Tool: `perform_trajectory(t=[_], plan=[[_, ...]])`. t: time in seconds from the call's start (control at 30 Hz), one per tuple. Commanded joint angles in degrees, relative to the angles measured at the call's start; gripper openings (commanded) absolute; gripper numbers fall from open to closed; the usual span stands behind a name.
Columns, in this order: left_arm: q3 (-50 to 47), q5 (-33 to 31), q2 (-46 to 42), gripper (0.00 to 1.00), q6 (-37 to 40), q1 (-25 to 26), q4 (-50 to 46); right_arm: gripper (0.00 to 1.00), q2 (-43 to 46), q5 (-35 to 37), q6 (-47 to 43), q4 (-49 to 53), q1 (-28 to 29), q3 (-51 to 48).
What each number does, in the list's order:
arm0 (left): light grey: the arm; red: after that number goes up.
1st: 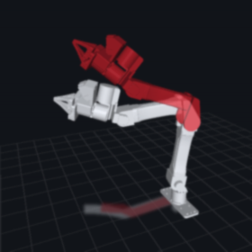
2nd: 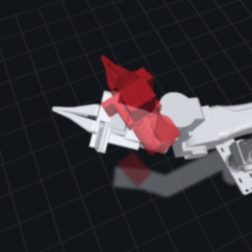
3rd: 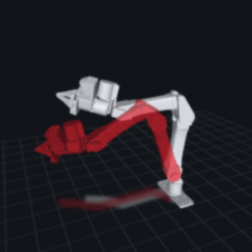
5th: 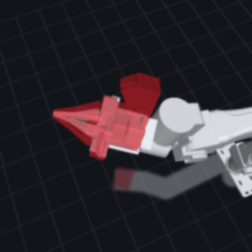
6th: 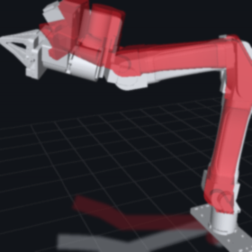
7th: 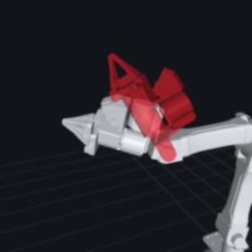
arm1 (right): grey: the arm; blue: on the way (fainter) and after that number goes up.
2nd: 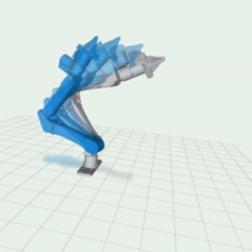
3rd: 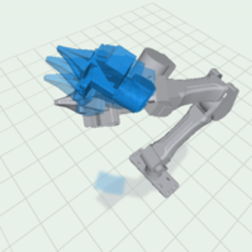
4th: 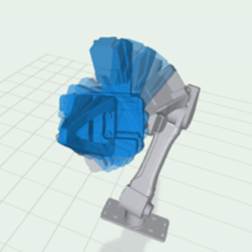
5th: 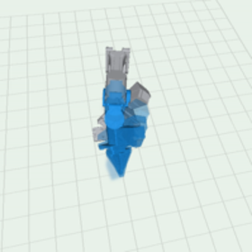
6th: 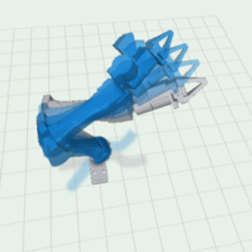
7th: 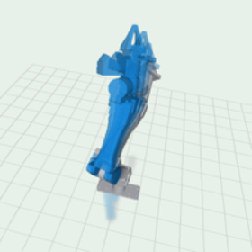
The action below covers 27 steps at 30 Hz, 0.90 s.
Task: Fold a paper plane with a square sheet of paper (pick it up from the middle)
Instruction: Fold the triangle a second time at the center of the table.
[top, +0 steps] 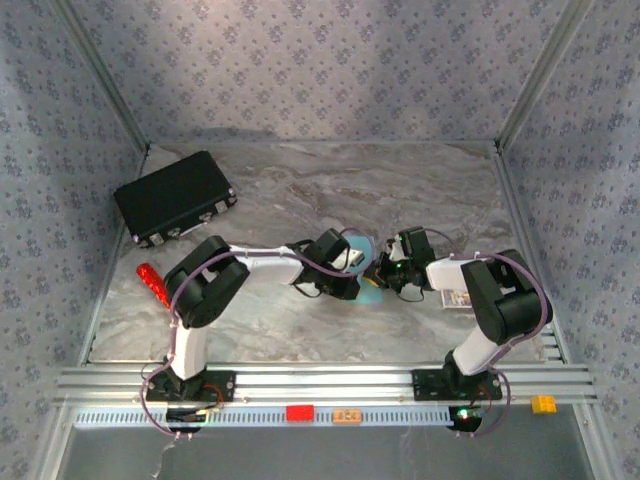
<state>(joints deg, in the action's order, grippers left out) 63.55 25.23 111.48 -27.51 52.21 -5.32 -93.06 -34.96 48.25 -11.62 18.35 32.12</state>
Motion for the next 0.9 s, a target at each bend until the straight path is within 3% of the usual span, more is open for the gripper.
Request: perform_trajectory(t=[0.0, 0.7, 0.87], plan=[[-3.0, -0.3, -1.9, 0.10, -0.1, 0.6, -3.3, 0.07, -1.2, 3.4, 0.1, 4.2, -0.8, -1.2], [-7.2, 0.9, -7.6, 0.10, -1.0, 1.2, -3.4, 0.07, -0.5, 2.6, 0.4, 3.7, -0.4, -1.2], [-8.0, -0.7, -12.0, 0.09, -2.1, 1.1, 0.2, 0.07, -0.4, 2.6, 0.5, 3.7, -0.3, -1.0]])
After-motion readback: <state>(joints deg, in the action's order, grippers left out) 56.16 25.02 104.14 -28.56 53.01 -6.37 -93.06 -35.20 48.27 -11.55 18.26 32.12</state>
